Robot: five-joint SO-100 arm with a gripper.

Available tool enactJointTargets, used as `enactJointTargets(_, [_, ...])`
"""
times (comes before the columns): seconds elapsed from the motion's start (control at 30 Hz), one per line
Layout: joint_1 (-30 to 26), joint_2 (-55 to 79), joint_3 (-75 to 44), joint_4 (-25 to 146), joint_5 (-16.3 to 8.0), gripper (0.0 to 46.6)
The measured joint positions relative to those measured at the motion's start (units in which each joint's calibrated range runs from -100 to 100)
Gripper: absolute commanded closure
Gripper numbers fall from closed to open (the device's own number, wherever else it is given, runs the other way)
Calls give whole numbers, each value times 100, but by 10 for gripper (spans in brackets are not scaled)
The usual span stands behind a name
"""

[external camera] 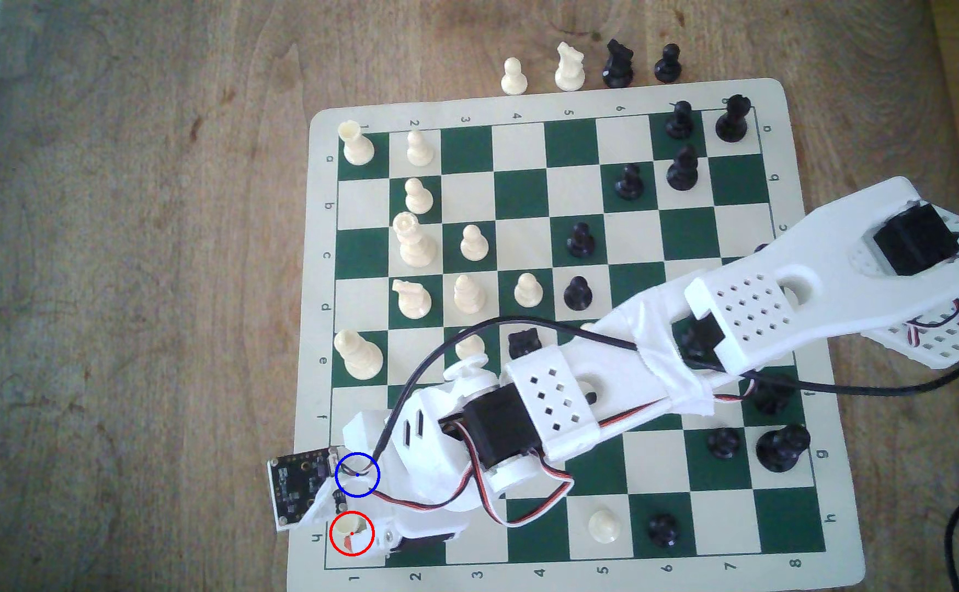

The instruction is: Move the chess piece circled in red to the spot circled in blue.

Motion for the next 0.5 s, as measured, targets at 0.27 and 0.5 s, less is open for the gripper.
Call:
enactJointTargets(0.27, [214, -1064, 1573, -151, 24, 462])
enactJointTargets(0.5, [428, -2497, 4537, -1267, 151, 462])
